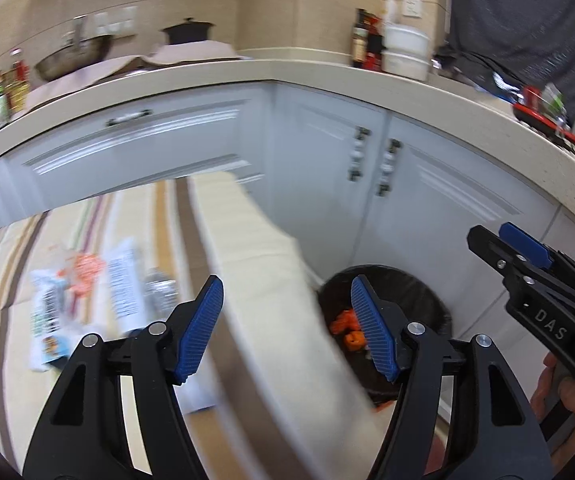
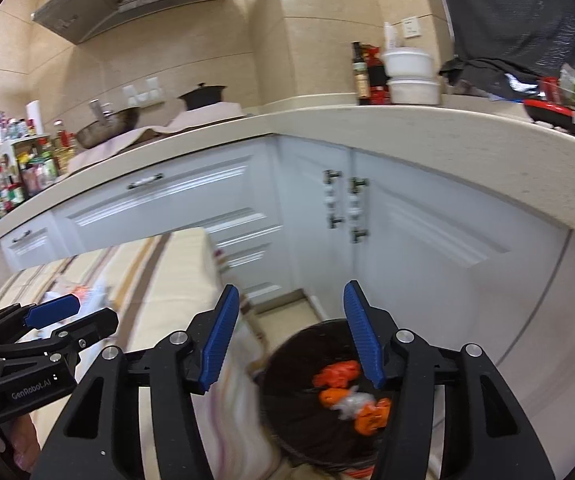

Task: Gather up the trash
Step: 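Grasp the white tube cap piece with the right tool while the left tool grasps the white tissue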

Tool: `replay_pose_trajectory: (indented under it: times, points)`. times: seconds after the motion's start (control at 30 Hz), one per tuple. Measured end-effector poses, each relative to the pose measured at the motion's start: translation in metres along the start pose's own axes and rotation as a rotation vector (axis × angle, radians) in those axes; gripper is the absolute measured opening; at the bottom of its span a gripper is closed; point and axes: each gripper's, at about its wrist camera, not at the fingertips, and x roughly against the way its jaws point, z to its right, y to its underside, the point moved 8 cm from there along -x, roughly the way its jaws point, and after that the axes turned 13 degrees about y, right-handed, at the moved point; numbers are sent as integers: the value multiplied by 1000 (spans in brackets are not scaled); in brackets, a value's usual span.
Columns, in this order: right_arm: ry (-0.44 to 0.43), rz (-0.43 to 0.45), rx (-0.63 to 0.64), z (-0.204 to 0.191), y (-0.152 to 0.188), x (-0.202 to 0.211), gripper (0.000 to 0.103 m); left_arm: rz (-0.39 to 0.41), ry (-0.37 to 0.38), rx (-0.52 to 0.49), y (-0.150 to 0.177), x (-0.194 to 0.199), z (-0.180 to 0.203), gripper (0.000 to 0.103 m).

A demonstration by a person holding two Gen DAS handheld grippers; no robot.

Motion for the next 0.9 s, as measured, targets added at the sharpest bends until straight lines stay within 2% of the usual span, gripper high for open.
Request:
replay_pose_trajectory:
  times: [0.47, 0.67, 0.9]
  points:
    - [-199, -53, 141, -132, 29, 20, 55, 21, -227, 161, 48, 89, -137, 65]
    - [-239, -84, 198, -168, 45, 22, 55, 15, -272, 221, 69, 108, -173, 65]
    - [-249, -158, 242, -188, 67, 14, 55, 11, -282, 254, 84, 117, -193, 65]
